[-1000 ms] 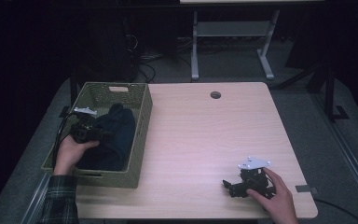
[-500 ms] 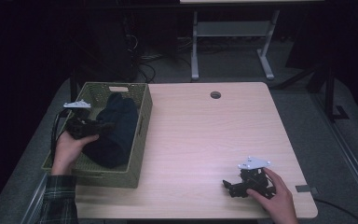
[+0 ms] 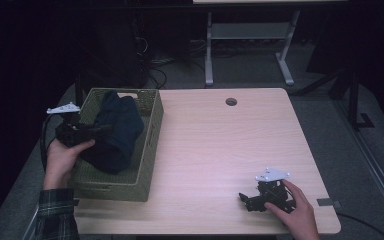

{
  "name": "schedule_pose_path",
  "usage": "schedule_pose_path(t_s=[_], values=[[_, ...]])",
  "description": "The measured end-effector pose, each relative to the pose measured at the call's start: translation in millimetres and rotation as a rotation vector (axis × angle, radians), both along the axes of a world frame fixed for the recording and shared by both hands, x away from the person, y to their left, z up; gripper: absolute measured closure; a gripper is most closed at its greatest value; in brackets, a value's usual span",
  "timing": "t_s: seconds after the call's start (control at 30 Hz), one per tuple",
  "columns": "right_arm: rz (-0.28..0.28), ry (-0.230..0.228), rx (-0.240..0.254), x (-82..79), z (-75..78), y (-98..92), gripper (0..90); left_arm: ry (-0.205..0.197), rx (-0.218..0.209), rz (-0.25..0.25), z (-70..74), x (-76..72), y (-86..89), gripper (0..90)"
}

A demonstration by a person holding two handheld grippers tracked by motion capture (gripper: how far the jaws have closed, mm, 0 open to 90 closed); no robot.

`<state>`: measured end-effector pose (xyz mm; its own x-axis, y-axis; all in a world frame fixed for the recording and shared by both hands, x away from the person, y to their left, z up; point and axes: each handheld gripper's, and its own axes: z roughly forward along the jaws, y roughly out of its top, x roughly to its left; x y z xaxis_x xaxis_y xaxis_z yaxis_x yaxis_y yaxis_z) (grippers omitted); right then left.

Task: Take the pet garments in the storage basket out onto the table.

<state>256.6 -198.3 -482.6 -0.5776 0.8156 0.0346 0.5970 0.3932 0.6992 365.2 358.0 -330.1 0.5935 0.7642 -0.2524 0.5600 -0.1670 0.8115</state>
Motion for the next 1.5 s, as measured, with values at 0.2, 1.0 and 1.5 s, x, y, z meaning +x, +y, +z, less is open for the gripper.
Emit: schedule_pose_path(t_s=[0.2, 1.0, 1.5], values=[[0.0, 0.0, 0.0, 0.0, 0.0, 0.0, 0.0, -0.022, -0.048, -0.008, 5.9, -3.2, 1.9, 68.4], [-0.002, 0.003, 0.003, 0.0, 0.0, 0.3, 0.0, -0.155, -0.125, -0.12, 50.1, -14.3, -34.9, 68.4], [-0.001, 0.003, 0.003, 0.2, 0.0, 0.3, 0.0, -0.201, -0.165, -0.202, 69.2, -20.0, -69.8, 68.6]])
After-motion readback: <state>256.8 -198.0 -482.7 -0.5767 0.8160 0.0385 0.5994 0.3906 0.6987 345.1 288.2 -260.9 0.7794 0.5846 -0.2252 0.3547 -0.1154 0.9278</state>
